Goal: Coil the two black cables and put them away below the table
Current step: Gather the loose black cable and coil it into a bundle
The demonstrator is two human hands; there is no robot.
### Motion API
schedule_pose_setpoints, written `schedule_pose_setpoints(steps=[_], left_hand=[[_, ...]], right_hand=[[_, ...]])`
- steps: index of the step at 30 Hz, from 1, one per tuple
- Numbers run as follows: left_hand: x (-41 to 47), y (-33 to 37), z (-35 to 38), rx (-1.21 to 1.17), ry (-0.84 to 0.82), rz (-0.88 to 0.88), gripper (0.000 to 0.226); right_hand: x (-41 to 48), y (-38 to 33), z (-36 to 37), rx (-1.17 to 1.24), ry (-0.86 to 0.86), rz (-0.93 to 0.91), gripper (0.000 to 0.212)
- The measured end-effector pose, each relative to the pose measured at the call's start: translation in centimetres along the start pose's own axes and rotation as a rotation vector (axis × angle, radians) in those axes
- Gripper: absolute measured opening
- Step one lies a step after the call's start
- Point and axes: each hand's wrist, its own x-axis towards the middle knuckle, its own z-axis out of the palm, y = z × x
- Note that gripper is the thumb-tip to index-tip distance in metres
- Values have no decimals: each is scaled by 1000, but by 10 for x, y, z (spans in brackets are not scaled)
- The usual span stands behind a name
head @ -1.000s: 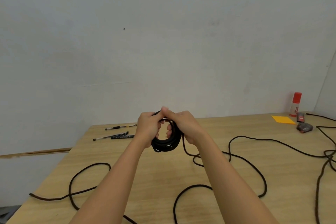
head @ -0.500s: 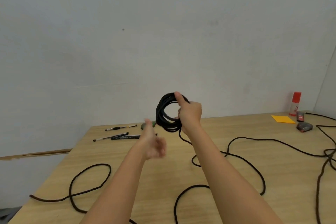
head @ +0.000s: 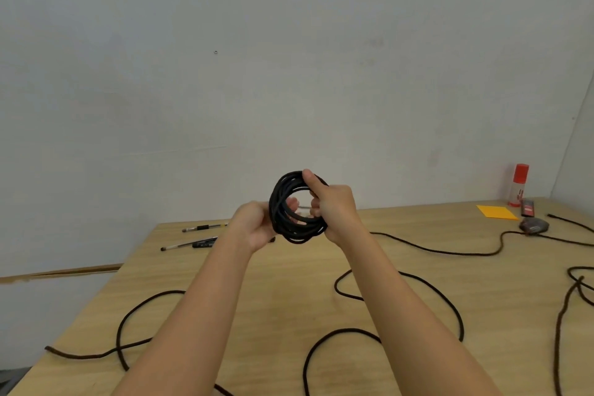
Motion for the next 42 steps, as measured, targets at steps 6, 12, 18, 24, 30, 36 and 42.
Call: schedule_pose_setpoints(steps=[6, 12, 18, 24, 30, 36, 42], left_hand=[[-5, 9, -4, 329, -124, 17, 83], [-3, 1, -1, 639, 68, 191, 36], [-6, 11, -9, 685, -54, 131, 39], [-8, 12, -14, 651, -77, 179, 38], [-5, 11, -18, 433, 208, 318, 25], [4, 6, -14, 364, 559, 490, 36], [14, 4, -18, 609, 807, 701, 43]], right_hand=[[-1, 13, 3, -211, -55, -29, 39], [-7, 20, 5, -562, -39, -226, 46], [-2, 24, -3, -824, -145, -309, 48], [-5, 24, -3, -541, -278, -276, 55], [-4, 25, -15, -411, -259, -124, 48], [-11, 22, -10, -1217, -389, -225, 28], [-22, 10, 4, -1648, -406, -445, 29]])
